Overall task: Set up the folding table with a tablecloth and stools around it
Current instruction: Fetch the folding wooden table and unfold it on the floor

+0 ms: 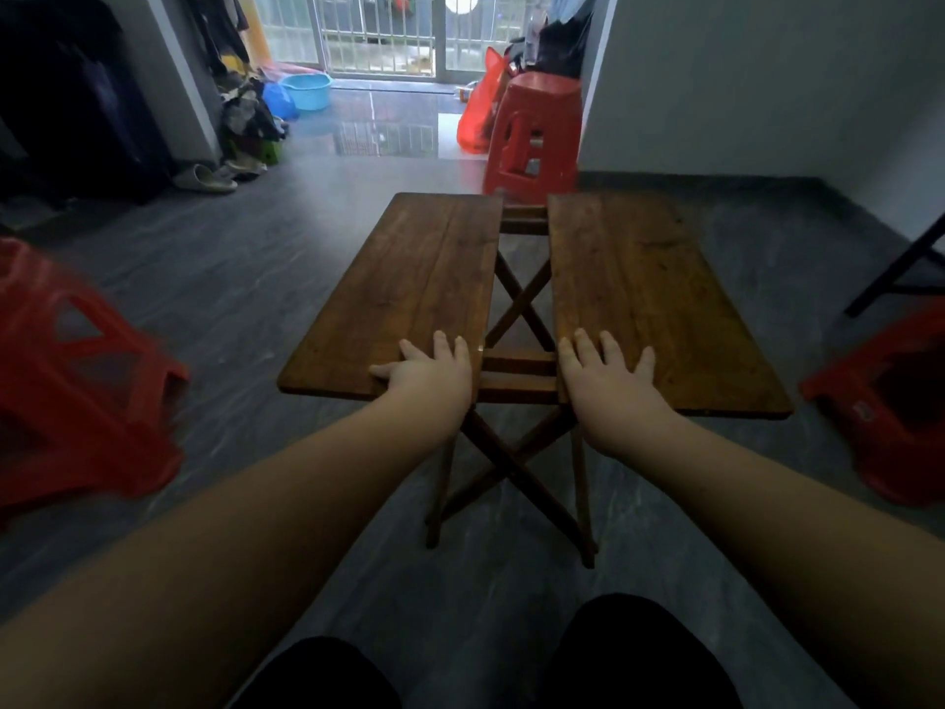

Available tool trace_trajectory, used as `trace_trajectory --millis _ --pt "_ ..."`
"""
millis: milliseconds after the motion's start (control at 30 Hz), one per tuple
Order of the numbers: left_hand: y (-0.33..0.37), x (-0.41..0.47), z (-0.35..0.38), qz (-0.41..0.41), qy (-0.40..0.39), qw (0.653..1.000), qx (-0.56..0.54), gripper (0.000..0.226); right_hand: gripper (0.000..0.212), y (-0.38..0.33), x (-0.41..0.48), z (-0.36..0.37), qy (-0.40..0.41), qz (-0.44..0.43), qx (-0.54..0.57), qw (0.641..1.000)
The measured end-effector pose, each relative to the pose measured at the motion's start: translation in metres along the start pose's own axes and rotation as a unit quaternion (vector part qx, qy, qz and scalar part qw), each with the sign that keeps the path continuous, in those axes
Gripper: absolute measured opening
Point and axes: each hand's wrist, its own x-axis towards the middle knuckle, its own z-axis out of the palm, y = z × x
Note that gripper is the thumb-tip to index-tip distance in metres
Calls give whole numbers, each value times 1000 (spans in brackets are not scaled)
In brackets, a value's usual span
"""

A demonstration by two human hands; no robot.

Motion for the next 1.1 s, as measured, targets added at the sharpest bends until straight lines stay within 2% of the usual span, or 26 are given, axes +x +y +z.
trace_trajectory --millis 133,233,533,800,1100 --pt "24 11 12 28 14 999 25 99 100 0 0 23 -17 24 11 1000" --pt "38 19 17 41 17 998 40 103 102 1 0 41 -15 38 15 999" --pt "61 29 50 73 22 992 97 100 88 -14 3 83 3 15 40 999" --pt "63 32 91 94 101 983 124 99 92 -16 -3 116 34 0 44 998" --pt "79 29 100 82 110 985 100 94 91 -14 -2 135 62 -3 47 997"
